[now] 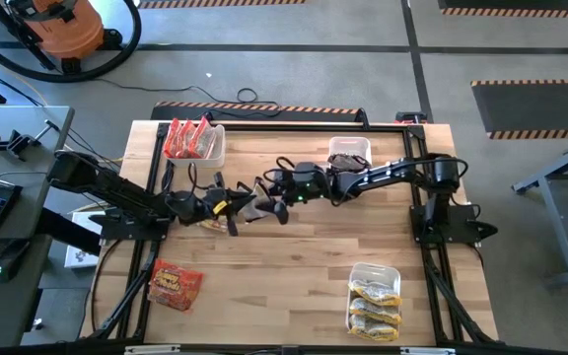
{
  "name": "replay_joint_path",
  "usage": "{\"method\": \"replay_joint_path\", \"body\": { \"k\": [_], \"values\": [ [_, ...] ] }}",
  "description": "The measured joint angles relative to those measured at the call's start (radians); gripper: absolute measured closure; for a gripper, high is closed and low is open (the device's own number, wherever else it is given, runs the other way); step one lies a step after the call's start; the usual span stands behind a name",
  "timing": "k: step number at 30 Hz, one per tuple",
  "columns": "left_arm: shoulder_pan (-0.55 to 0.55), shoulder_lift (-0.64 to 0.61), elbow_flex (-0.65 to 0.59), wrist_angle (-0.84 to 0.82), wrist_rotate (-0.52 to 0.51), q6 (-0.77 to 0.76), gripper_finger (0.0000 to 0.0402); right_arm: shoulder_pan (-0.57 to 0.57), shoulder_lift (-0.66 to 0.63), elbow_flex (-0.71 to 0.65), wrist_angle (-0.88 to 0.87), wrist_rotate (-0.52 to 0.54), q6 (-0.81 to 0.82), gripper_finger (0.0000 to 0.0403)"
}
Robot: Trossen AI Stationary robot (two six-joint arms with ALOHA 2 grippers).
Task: Sort Maruchan noodles
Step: Put the black noodle pack into the top right white bin
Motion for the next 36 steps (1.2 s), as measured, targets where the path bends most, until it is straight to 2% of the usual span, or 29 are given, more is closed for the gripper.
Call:
{"method": "replay_joint_path", "body": {
  "k": [7,11,15,18,23,26,29,36],
  "values": [
    [0.000,0.000,0.000,0.041,0.022,-0.018,0.0399,-0.002,0.002,0.000,0.041,0.007,-0.051,0.0249],
    [-0.003,-0.033,0.000,0.068,0.039,-0.011,0.0385,-0.002,0.002,0.000,0.079,0.005,-0.113,0.0298],
    [-0.023,-0.135,0.000,0.070,0.045,0.002,0.0363,-0.002,-0.018,0.000,0.083,-0.035,-0.247,0.0303],
    [-0.049,-0.219,0.000,0.069,0.052,0.033,0.0348,-0.007,-0.076,-0.001,0.064,-0.115,-0.353,0.0299],
    [-0.096,-0.313,0.000,0.061,0.121,0.079,0.0336,-0.039,-0.226,-0.032,-0.067,-0.178,-0.503,0.0294],
    [-0.122,-0.339,0.000,0.047,0.182,0.102,0.0335,-0.069,-0.347,-0.115,-0.066,-0.223,-0.551,0.0300],
    [-0.134,-0.341,0.000,0.026,0.199,0.104,0.0335,-0.096,-0.464,-0.253,0.055,-0.285,-0.547,0.0301],
    [-0.092,-0.250,0.004,-0.046,0.154,0.046,0.0334,-0.122,-0.610,-0.588,0.632,-0.446,-0.426,0.0301]
  ]
}}
